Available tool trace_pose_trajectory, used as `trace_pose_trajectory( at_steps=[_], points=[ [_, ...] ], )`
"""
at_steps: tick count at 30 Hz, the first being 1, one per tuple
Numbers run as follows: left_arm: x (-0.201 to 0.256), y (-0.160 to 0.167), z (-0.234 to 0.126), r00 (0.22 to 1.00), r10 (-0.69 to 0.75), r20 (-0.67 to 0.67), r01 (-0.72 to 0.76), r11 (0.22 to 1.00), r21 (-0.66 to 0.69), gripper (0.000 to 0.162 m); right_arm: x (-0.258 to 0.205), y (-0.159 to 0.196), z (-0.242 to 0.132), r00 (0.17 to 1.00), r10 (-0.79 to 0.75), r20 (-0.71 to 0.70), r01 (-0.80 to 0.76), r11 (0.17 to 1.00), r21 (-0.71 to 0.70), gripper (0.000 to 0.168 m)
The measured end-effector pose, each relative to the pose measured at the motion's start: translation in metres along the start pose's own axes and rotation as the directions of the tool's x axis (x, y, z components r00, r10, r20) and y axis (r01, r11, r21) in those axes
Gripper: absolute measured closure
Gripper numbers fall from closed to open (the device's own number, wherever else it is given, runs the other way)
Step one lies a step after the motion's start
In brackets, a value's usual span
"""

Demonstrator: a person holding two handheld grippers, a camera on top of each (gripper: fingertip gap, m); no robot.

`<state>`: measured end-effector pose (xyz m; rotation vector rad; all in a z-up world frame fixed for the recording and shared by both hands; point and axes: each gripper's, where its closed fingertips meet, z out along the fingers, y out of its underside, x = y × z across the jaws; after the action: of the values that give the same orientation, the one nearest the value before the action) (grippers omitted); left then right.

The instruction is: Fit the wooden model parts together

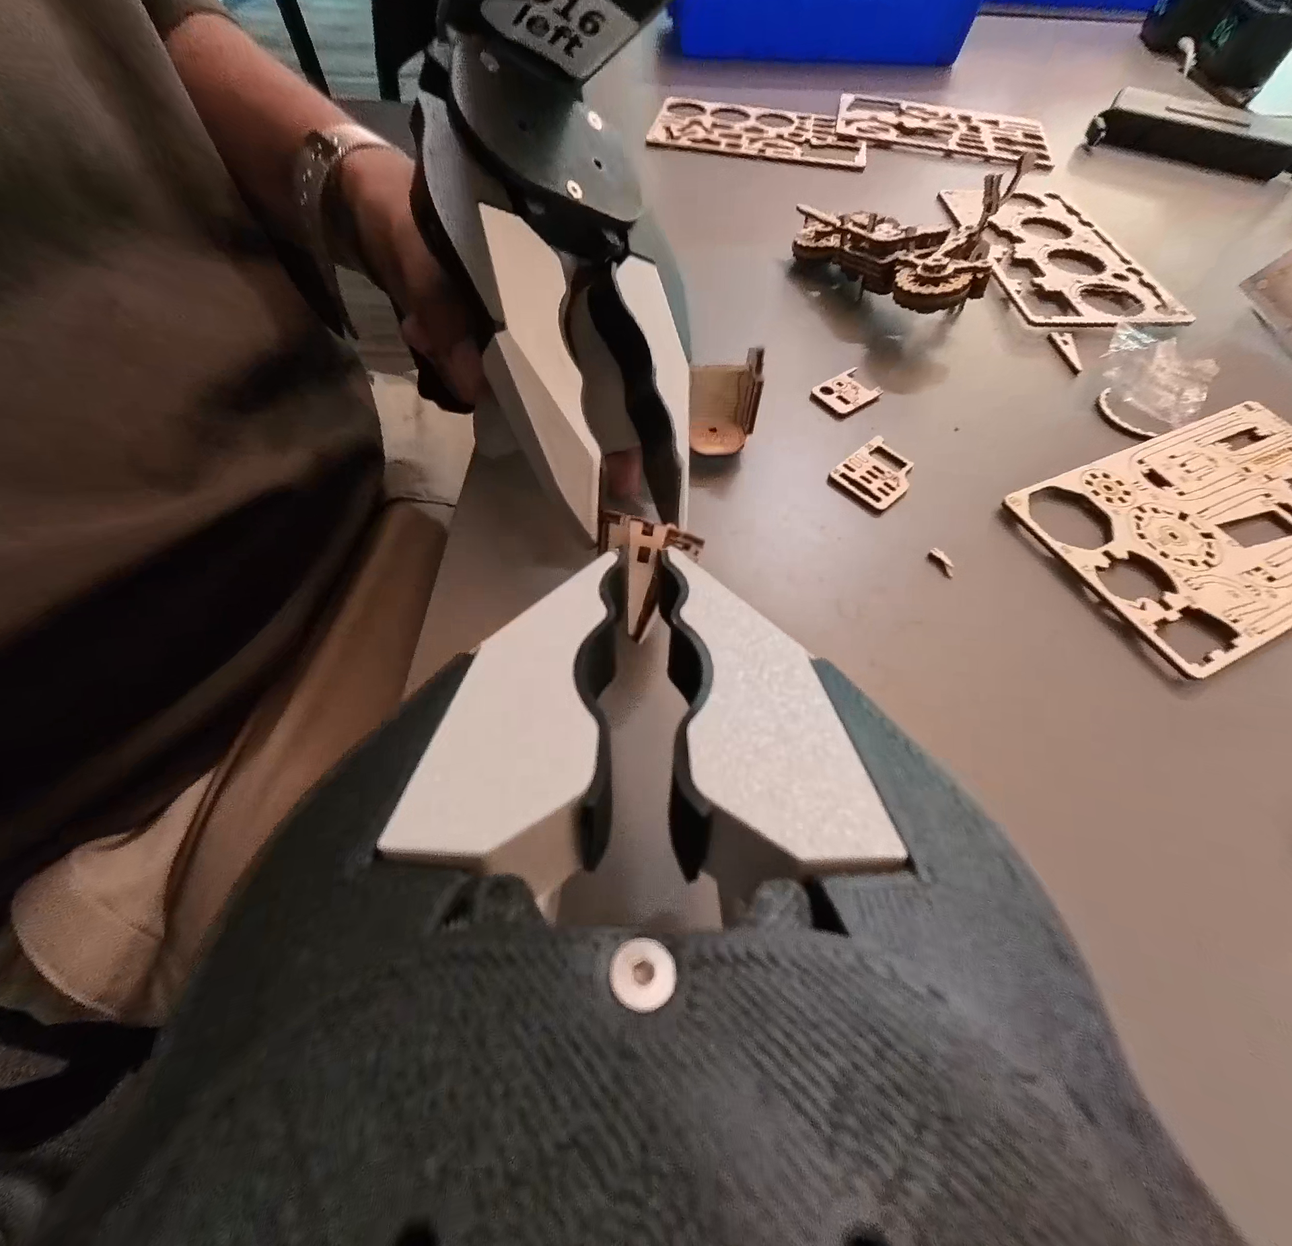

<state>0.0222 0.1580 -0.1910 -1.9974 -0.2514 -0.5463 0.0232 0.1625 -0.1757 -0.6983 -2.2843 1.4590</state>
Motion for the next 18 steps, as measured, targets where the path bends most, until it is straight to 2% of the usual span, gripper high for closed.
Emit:
trace_pose_trajectory(
  at_steps=[1,9,14,18],
  points=[
    [0.0,-0.002,-0.002,1.0,-0.002,-0.001,0.002,1.0,0.018,0.135,0.0,-0.002,0.0,1.0,0.011,-0.003,-0.011,1.0,0.014,0.162],
    [0.013,-0.016,-0.015,0.993,-0.056,-0.104,0.07,0.989,0.132,0.135,0.001,-0.031,-0.007,0.988,0.151,-0.044,-0.142,0.975,0.17,0.162],
    [0.028,-0.035,-0.033,0.973,-0.083,-0.215,0.137,0.959,0.248,0.135,-0.008,-0.06,-0.01,0.981,0.167,-0.094,-0.145,0.968,0.205,0.163],
    [0.039,-0.042,-0.05,0.968,-0.027,-0.248,0.103,0.948,0.3,0.135,-0.017,-0.077,-0.01,0.979,0.153,-0.137,-0.123,0.971,0.206,0.163]
  ],
)
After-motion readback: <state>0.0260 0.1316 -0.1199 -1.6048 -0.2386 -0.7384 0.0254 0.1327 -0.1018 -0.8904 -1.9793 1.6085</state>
